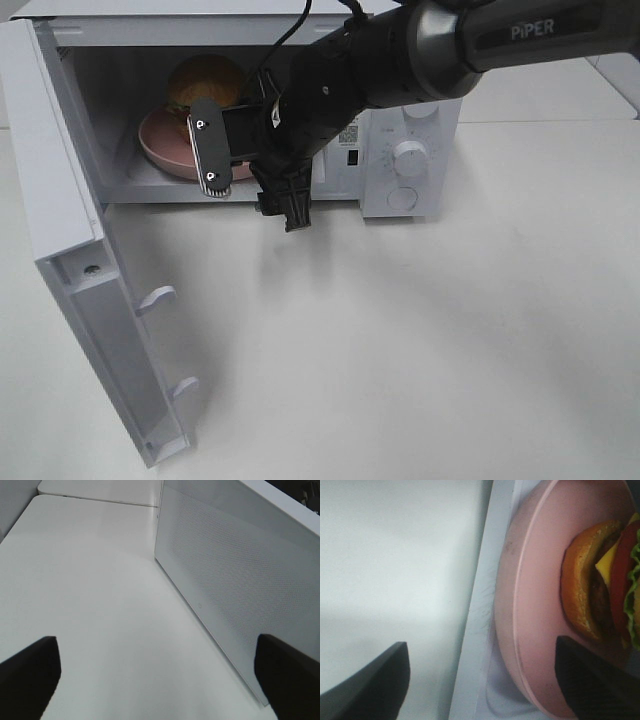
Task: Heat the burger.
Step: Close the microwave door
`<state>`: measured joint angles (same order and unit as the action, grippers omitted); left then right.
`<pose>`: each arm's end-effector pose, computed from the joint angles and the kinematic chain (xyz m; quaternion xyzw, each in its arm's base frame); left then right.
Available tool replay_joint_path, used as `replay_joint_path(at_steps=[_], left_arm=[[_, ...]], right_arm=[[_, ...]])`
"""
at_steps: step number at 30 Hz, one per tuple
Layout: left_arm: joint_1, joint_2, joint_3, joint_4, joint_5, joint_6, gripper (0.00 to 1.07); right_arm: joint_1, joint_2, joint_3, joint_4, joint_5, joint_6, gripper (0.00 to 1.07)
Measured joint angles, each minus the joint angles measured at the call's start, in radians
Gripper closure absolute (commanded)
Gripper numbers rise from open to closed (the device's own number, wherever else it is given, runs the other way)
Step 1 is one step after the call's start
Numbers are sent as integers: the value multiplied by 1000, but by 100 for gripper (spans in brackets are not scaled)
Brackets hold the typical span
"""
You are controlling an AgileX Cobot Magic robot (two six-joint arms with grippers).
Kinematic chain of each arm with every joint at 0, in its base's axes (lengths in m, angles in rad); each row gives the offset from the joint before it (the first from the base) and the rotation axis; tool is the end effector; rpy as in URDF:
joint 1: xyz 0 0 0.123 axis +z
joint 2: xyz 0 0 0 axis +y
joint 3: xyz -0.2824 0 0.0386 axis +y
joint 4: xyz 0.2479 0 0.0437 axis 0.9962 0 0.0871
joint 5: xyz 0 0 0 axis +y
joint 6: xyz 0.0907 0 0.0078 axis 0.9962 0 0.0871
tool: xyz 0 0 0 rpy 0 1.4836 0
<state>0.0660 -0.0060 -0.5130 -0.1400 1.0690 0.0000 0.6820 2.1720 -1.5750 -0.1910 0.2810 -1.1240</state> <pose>-0.0073 -0.0117 0.2807 -0.0243 0.8480 -0.0525 0.5268 0.3798 0.3022 0.1664 -0.7692 0.5115 -0.1408 0.3563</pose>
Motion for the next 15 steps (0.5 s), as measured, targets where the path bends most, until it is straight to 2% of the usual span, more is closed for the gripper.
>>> replay_joint_path(at_steps=[4,6,9,11,15], left_arm=[[0,0,0,0,0,0,9],[0,0,0,0,0,0,9],[0,0,0,0,0,0,9],[0,0,0,0,0,0,9],[0,0,0,0,0,0,9]], right_arm=[[0,-29,47,0,-35,0,31],[0,-70,105,0,-91,0,31],[0,-81,124,0,-105,0,31],[0,-131,196,0,-165,8,31],[0,-169,250,0,-204,9,31]])
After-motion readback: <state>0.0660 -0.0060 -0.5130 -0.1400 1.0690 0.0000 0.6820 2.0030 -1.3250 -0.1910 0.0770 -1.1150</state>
